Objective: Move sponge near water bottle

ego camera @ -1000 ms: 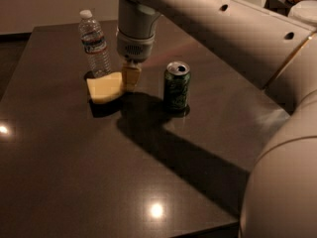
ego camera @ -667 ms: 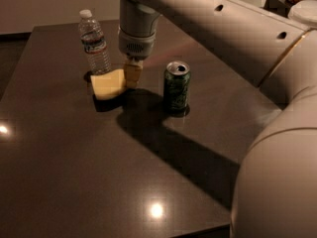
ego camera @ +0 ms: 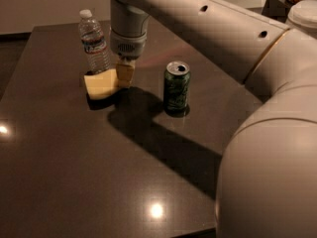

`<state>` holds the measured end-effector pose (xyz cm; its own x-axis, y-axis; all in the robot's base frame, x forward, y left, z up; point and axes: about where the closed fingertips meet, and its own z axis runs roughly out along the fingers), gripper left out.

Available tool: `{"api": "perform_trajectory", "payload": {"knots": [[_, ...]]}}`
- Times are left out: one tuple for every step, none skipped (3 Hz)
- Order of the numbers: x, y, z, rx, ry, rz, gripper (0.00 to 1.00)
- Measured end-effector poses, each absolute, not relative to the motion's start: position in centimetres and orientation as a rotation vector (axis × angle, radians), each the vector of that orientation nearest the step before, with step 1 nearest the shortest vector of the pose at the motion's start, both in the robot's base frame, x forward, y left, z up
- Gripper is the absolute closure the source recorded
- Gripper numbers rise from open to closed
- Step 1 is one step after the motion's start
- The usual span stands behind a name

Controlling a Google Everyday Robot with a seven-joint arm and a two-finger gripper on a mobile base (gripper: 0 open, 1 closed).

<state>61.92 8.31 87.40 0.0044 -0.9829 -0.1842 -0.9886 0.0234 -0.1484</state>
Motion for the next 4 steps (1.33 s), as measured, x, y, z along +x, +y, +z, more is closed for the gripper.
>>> {"api": "perform_trajectory", "payload": {"knots": [[62.27, 9.04, 87.04, -2.054, 2.056, 0.035, 0.41], [62.62, 9.32, 86.7, -2.056, 2.057, 0.03, 0.17], [62.69, 9.44, 86.54, -2.056, 2.055, 0.031, 0.0], [62.69, 9.45, 86.53, -2.056, 2.055, 0.031, 0.0]]}}
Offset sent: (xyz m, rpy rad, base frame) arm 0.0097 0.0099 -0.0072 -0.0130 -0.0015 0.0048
